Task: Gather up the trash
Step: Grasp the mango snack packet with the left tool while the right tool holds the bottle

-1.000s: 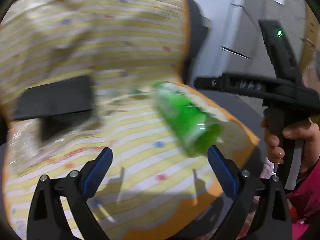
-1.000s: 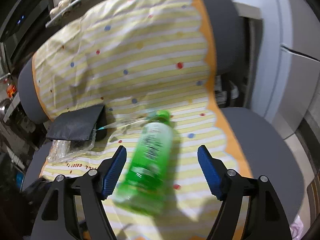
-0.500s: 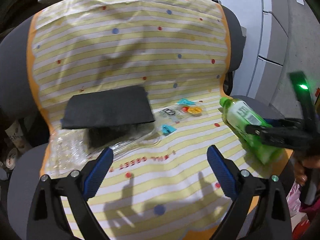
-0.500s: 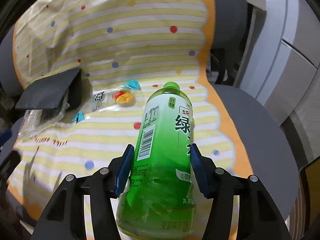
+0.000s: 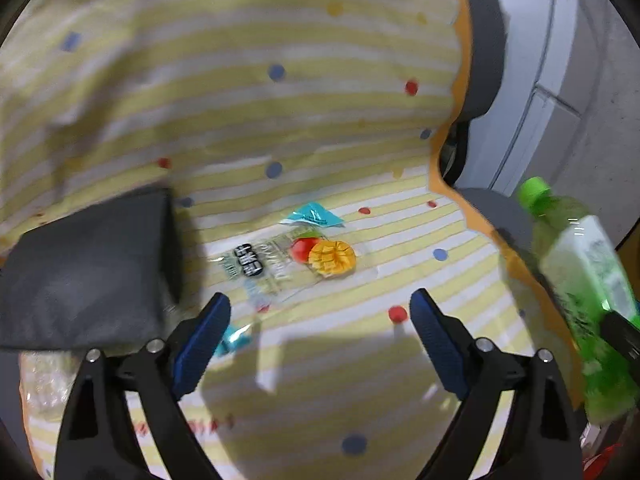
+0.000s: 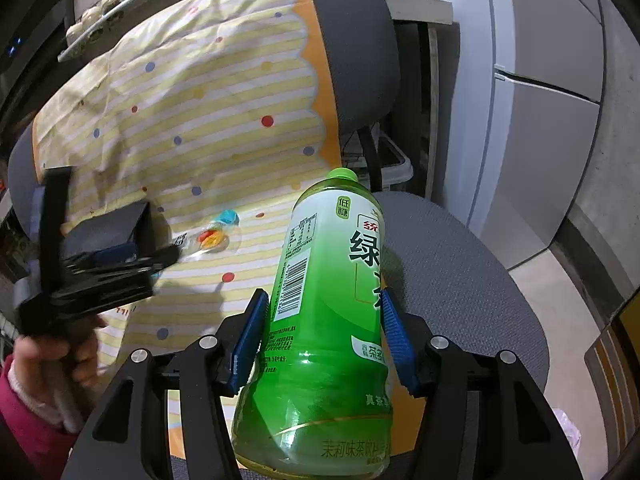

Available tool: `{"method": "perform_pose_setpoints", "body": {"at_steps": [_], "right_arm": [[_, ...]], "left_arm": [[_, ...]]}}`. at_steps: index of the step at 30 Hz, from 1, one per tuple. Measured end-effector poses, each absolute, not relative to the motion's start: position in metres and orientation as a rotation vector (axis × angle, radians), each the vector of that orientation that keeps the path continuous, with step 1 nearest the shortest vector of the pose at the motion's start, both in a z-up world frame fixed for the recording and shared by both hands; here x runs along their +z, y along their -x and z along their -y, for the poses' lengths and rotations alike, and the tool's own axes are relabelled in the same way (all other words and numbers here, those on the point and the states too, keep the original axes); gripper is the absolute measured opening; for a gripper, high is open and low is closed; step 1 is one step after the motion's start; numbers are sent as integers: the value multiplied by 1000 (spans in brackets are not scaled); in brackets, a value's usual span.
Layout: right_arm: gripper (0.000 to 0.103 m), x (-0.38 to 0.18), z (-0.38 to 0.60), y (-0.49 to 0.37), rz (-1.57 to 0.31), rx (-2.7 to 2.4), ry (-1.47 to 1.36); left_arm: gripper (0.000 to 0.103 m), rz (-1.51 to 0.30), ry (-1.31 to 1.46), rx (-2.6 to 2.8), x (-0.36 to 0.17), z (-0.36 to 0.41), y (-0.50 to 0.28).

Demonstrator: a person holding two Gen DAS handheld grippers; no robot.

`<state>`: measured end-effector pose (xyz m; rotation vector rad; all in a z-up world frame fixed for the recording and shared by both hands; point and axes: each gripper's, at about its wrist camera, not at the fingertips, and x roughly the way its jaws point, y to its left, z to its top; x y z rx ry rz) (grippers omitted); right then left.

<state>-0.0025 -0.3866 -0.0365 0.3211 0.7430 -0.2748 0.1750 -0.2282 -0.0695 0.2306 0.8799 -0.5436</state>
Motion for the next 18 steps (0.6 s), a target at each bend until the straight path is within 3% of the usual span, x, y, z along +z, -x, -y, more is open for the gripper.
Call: {"method": "perform_pose_setpoints", "body": {"at_steps": [3,14,16,18], "right_arm": [[57,-37,395,1,-736,-270,-332],[57,-52,412,-10,-746,-259,-360],[57,-55,414,-8,-748,-258,-366],[57,-55,416,-6,-748,-262,-373]], "left_arm": [[96,-925,-235,-515,-80,243,-195],[97,-1039,-318,-431,-119,275,-234],[93,-1036,-310,-436,-118,273,-233],[82,-1027,-304,-438,-116,271,-232]]}}
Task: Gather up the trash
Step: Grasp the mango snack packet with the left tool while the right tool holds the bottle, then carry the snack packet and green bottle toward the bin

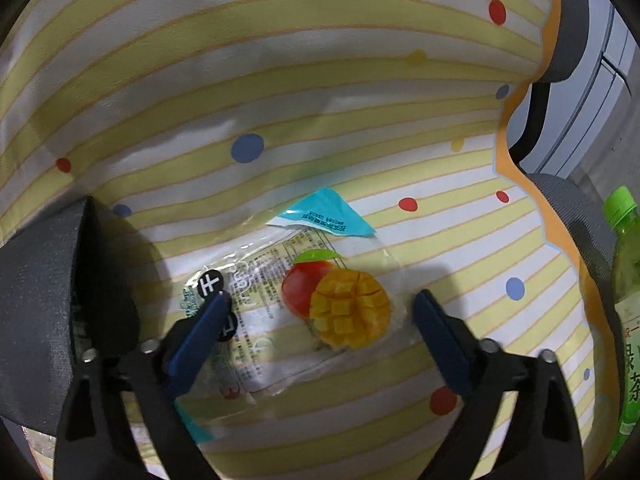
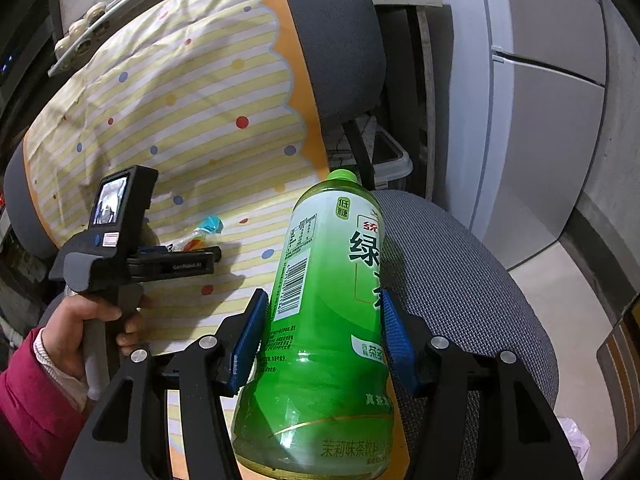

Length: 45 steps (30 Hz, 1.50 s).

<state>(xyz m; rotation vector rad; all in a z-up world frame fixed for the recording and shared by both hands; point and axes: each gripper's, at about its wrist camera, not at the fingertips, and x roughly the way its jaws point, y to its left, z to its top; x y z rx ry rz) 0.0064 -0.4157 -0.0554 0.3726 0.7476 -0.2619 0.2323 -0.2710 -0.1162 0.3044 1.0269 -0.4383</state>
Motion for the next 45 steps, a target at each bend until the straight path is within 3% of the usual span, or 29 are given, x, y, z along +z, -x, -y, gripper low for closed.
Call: {"method": "perform_pose_setpoints", "body": {"at_steps": [2,3,4,5,8,17,22,37,45], "right_arm": [[57,-56,418,-3,-746,-268,-377],[57,-56,418,-2,-745,-271,-378],[57,-55,418,1,-744,-274,-380],[57,-55,418,3,-742,-276,-380],[57,-52,418,14,-731,-285,-377],[57,-32,412,59,-677,-299,-375],[57,-21,404,87,-651,-303,-374],[57,-7,396,213,-626,-457,-349],[57,-32,440,277,-639,-661,-380]], "left_arm": [[57,-1004,-322,-453,-112,270,-228],[49,-989,-335,-461,-109,270,-225],[29,-985,-323,-486,-105,269,-221],[18,-984,-298,-519,-100,267,-218],[10,-905,-275,-563,-79,261,-199],[6,-709,-108,-765,5,214,-106],[6,-661,-46,-840,25,194,-51],[6,-648,-91,-1104,13,225,90],[6,-650,-144,-1225,13,271,126]]}}
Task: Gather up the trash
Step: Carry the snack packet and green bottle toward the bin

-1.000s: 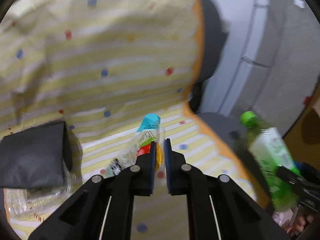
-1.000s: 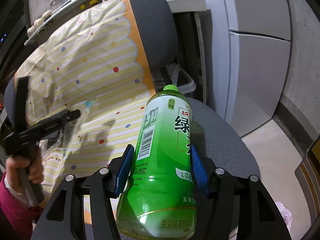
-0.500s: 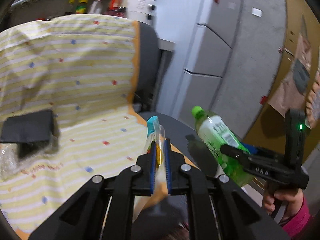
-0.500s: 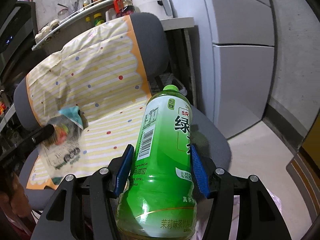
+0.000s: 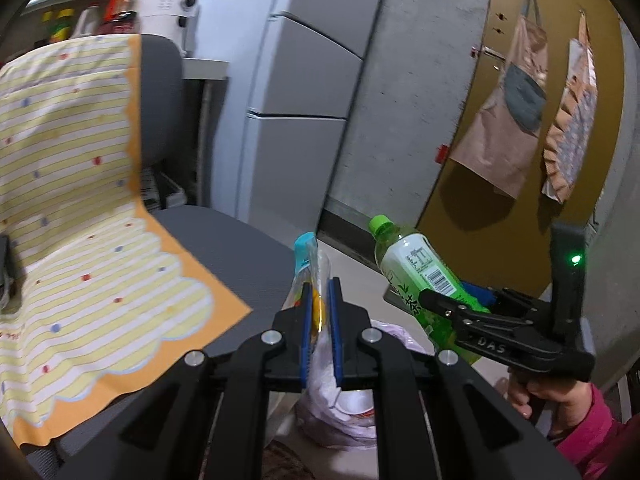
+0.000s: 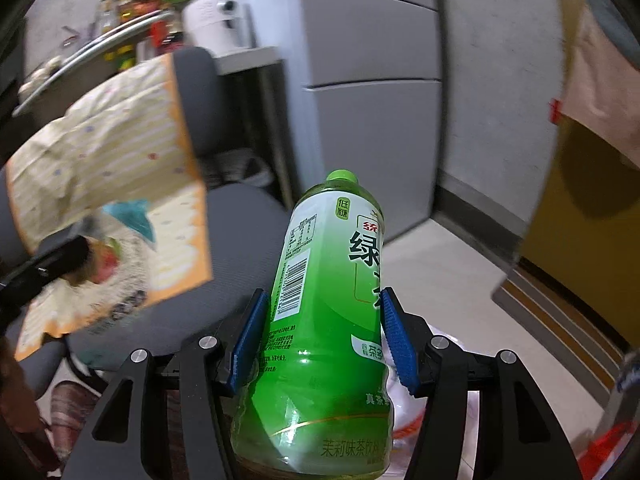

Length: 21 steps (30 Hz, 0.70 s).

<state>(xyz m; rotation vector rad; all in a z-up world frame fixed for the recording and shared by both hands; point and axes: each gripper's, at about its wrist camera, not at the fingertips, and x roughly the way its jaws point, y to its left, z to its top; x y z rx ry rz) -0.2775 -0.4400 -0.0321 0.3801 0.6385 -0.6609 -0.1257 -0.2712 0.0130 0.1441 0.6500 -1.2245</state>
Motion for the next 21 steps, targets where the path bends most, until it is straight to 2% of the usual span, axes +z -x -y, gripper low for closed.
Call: {"method": "perform_pose_setpoints", "body": {"at_steps": [8,11,21], "right_arm": [[60,-53,474,295,-600,-751,-394],[67,-57,486,305,-598,-773,-418],[66,-25,482,331,-524,-735,-446]], "left_arm": [[6,-645,-178,-1253,11,301,139],[6,-653,-199,-1263,7,312,145],[7,-680,-261,-1314,-11,331,163]]}}
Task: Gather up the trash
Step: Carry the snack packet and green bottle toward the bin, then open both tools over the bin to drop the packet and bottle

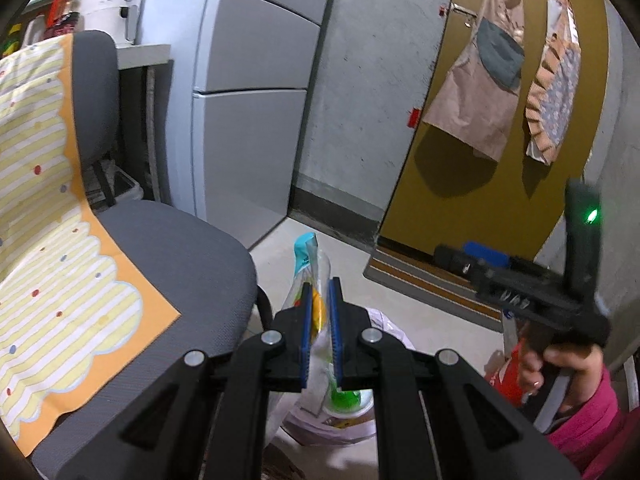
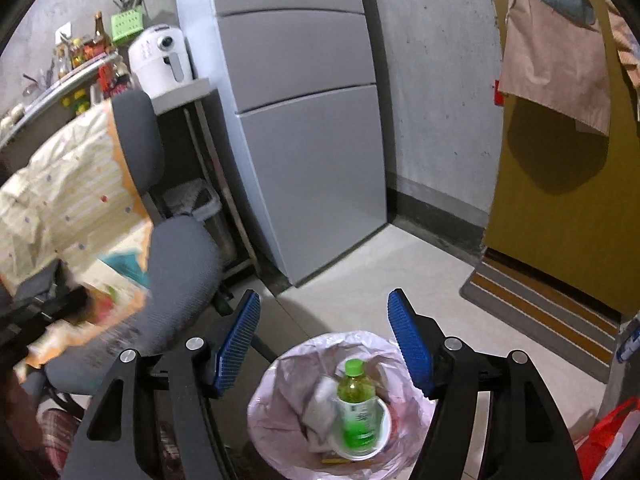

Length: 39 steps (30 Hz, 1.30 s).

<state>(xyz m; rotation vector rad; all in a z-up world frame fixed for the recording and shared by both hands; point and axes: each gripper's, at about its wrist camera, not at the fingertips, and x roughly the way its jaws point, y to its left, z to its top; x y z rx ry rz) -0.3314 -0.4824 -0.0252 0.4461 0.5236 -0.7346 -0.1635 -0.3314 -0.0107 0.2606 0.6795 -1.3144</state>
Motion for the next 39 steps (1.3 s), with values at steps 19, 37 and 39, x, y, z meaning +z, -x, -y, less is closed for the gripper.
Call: {"method": "perform_pose_setpoints", "body": {"at_steps": [19,37,39], "right_arm": [[67,-23,496,369,-461,-807,-494],[67,-16,480,348,-458,-758,-470],[67,-14,476,340,-457,-737,-466]], "left_arm": [[29,-820,-484,-1495,-90,426,220],[51,-767,-455,-1364,-69,380,181],[52,-729,-438,-1307,-58,359,168]]}}
